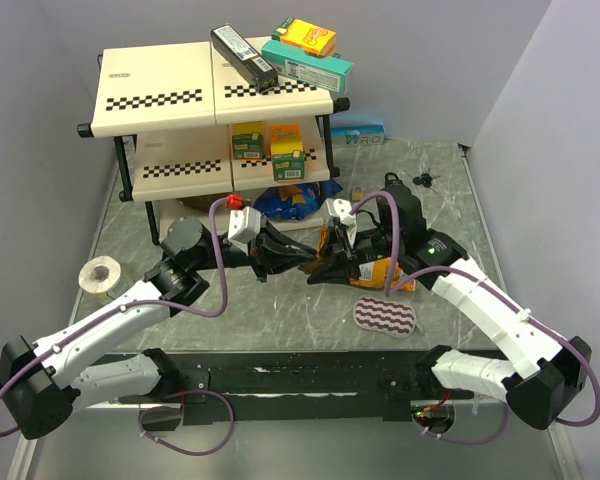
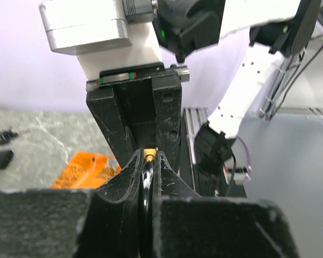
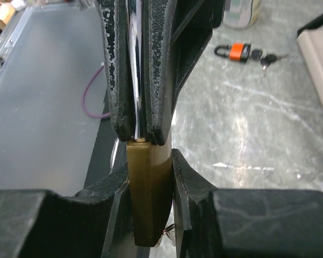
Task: Lock with the key
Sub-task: Lock the lock.
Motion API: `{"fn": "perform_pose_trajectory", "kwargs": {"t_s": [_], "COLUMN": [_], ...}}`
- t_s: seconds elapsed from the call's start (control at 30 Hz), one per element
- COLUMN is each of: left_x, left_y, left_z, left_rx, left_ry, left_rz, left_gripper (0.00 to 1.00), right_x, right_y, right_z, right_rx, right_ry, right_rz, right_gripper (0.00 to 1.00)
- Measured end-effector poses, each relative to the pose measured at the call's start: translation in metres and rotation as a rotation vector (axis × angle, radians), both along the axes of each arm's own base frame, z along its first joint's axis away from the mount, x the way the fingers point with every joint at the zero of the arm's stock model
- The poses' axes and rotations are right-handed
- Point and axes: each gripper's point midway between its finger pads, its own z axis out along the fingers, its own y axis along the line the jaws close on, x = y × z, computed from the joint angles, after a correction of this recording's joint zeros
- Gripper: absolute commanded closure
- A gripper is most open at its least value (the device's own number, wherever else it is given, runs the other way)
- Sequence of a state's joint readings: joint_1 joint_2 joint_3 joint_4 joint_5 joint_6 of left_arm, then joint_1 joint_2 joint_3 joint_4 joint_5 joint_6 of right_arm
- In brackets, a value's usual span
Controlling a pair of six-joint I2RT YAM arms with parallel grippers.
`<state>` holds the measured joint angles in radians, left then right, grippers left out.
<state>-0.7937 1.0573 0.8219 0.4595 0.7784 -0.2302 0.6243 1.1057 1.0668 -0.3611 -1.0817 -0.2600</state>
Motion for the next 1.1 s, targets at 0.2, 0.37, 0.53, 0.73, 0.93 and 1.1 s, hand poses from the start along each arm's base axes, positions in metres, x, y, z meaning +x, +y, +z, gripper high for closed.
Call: {"fn": "perform_pose_trajectory", "kwargs": {"t_s": [0.2, 0.37, 0.53, 0.73, 0.93, 1.1], "left_x": [0.004, 0.0, 0.0, 0.011, 0.015, 0.008], "left_y": [0.0, 0.002, 0.003, 0.018, 0.033, 0.04], "left_z": [0.01, 0.014, 0.01, -0.023, -0.018, -0.016], "left_rx": [-0.02, 0.005, 0.084, 0.254, 0.332, 0.351], "left_ry": [-0.016, -0.035, -0.027, 0.038, 0.04, 0.011], "left_rz": [0.024, 0.028, 0.0, 0.031, 0.069, 0.064], "left_gripper": [0.99, 0.99, 0.86, 0.43, 0.21, 0.2], "right_x": [0.003, -0.002, -0.004, -0.003, -0.003, -0.007], "right_y": [-0.001, -0.005, -0.014, -0.034, -0.053, -0.06], "right_z": [0.008, 0.008, -0.002, -0.014, -0.021, -0.035], "right_rx": [0.031, 0.043, 0.039, 0.013, -0.014, -0.071], "right_ry": [-0.019, -0.058, -0.1, -0.096, -0.087, -0.043], "right_rz": [0.003, 0.003, -0.026, -0.087, -0.115, -0.107], "right_gripper": [1.0, 1.0, 1.0, 1.0, 1.0, 1.0]}}
